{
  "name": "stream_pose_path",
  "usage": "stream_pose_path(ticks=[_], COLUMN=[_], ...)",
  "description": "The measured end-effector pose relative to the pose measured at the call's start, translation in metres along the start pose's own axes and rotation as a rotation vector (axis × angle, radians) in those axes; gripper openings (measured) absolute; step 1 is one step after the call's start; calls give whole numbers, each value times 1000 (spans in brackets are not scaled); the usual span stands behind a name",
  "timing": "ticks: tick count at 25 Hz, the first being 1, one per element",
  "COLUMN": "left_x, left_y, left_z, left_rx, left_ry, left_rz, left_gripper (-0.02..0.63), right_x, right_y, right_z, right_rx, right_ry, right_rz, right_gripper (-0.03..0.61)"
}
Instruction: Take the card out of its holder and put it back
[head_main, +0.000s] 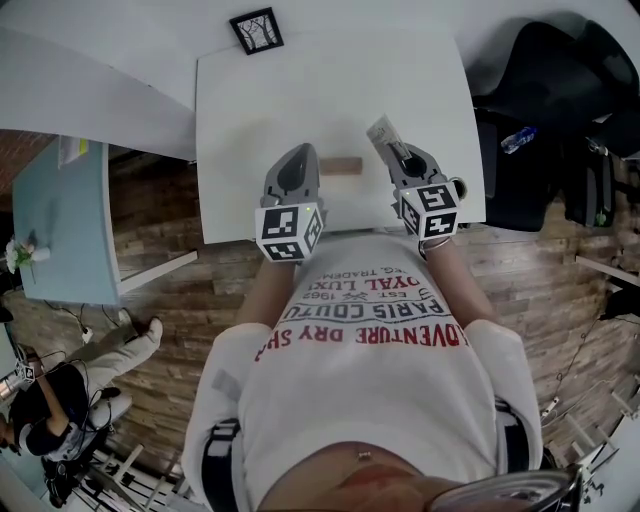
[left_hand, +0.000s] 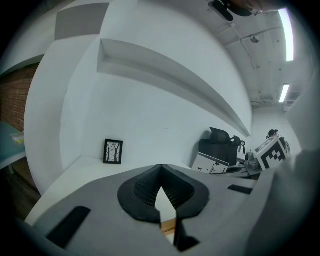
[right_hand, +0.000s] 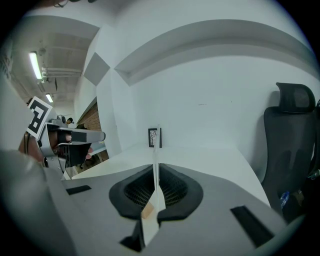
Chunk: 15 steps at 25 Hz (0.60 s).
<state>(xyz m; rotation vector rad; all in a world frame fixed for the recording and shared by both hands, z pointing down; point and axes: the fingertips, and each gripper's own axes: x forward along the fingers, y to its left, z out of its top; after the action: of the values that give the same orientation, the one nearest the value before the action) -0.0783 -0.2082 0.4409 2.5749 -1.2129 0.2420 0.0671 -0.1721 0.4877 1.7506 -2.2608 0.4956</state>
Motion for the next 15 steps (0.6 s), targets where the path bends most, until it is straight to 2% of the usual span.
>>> stream_pose_path(ticks=[4, 8, 11, 15], left_x=[2, 2, -3, -6], left_y=[2, 6, 7, 6], left_z=[-2, -1, -2, 0], left_rx=[-26, -20, -22, -12], left_ry=[3, -3, -9, -26], left_rz=[2, 14, 2, -4], left_gripper=[25, 25, 25, 25], right_x=[2, 8, 15, 24], right_y=[-3, -1, 9, 29], right_z=[-2, 2, 6, 11], right_rx=[3, -31, -81, -184], right_ry=[6, 10, 11, 7], right_rz=[12, 62, 157, 345], right_gripper=[35, 35, 35, 35])
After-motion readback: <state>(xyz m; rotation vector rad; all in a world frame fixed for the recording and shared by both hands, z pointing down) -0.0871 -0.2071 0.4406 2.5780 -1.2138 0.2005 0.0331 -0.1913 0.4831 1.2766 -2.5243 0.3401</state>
